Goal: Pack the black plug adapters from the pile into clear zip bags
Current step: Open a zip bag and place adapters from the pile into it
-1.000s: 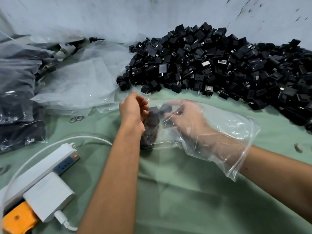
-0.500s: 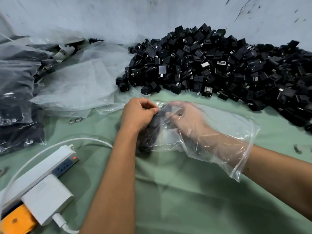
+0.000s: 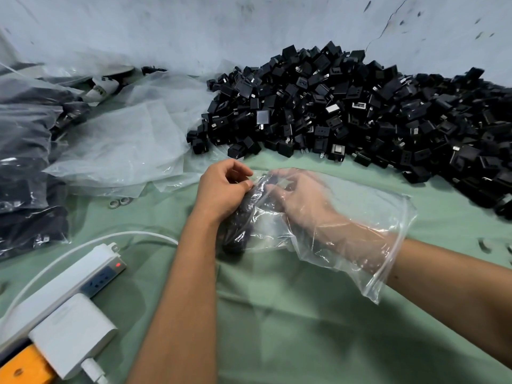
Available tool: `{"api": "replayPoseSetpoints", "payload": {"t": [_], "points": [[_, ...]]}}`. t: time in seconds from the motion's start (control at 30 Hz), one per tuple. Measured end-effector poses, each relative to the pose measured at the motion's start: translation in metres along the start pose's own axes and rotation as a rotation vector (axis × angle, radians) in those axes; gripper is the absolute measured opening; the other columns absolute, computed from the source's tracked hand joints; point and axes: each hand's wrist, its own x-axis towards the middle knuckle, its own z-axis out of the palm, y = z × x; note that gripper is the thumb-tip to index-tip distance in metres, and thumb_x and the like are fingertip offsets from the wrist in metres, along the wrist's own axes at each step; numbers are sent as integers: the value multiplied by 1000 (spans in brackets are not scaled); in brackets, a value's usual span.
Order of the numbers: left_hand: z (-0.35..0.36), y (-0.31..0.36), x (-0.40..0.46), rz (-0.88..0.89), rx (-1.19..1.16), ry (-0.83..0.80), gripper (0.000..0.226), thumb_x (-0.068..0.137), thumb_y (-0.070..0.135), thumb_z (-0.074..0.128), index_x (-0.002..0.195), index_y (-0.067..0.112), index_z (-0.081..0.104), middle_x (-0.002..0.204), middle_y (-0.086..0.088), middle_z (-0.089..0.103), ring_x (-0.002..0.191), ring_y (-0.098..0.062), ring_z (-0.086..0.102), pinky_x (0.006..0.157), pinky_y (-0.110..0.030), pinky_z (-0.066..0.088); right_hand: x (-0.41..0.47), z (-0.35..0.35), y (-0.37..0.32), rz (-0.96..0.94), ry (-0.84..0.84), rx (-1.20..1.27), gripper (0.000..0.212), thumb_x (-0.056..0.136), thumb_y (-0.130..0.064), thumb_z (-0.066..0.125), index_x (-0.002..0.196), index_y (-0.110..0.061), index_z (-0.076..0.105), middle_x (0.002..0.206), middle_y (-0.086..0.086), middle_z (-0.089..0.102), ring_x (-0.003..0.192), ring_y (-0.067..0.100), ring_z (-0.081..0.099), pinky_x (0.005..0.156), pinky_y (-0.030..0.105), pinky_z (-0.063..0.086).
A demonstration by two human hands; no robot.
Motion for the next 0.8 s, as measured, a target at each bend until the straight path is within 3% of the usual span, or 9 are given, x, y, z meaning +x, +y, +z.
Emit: {"api": "replayPoseSetpoints", "payload": {"t": [0.1,0.2,0.23,0.33,0.5,0.6,0.67,0.73,0.8], "points": [[0,1,0,-1,0,21,18,87,1,75,87,18,70,82,-1,72,77,-16,67,77,-31,57,-1,-3,1,-93,-52,-13,38,101,-33,61,139,-29,60,128,-2,66,90,5,62,63,8,51],[0,1,-1,-18,15,34,18,87,4,75,85,21,71,83,0,73,81,-18,69,79,-31,58,-1,-7,6,-120,-116,54,45,103,-24,58,145,-39,53,106,8,74,87,30,69,83,49,61],[0,2,-1,-24,18,38,18,88,4,75,85,21,71,83,0,73,82,-18,70,78,-31,59,-1,-8,9,-98,-115,73,47,102,-22,58,145,-42,52,99,5,75,87,32,71,84,51,62],[-1,3,-2,-29,35,41,17,88,6,75,84,22,72,81,2,72,79,-14,69,76,-30,58,0,-10,19,-80,-70,96,34,100,-23,62,123,-48,64,103,-12,75,85,11,74,71,22,60],[0,4,-2,-31,35,49,18,88,5,74,82,22,71,78,5,71,74,-10,67,69,-24,52,0,-8,18,-109,-112,-14,23,101,-22,61,117,-33,73,113,-7,74,100,12,70,86,35,62],[0,3,-1,-35,35,70,18,89,5,72,83,22,72,78,3,71,75,-13,67,70,-29,55,3,-7,11,-163,-133,-133,18,102,-21,59,99,-36,70,113,-8,71,93,8,67,71,20,58],[0,3,0,-33,40,88,18,90,5,71,83,22,71,78,3,71,75,-14,66,71,-30,56,6,-4,7,-187,-144,-220,22,105,-19,54,114,-27,72,117,-3,69,97,13,67,72,18,57],[1,2,1,-22,56,109,20,91,5,70,82,23,70,77,5,69,72,-11,64,68,-25,51,9,-4,3,-221,-177,-300,36,108,-12,46,141,-15,62,135,13,65,120,29,63,101,29,52],[1,3,1,-18,66,122,23,93,5,68,82,25,69,77,8,67,70,-7,62,62,-17,46,7,-5,5,-322,-147,-384,44,108,-9,43,150,-19,52,140,15,61,128,33,57,110,41,45]]}}
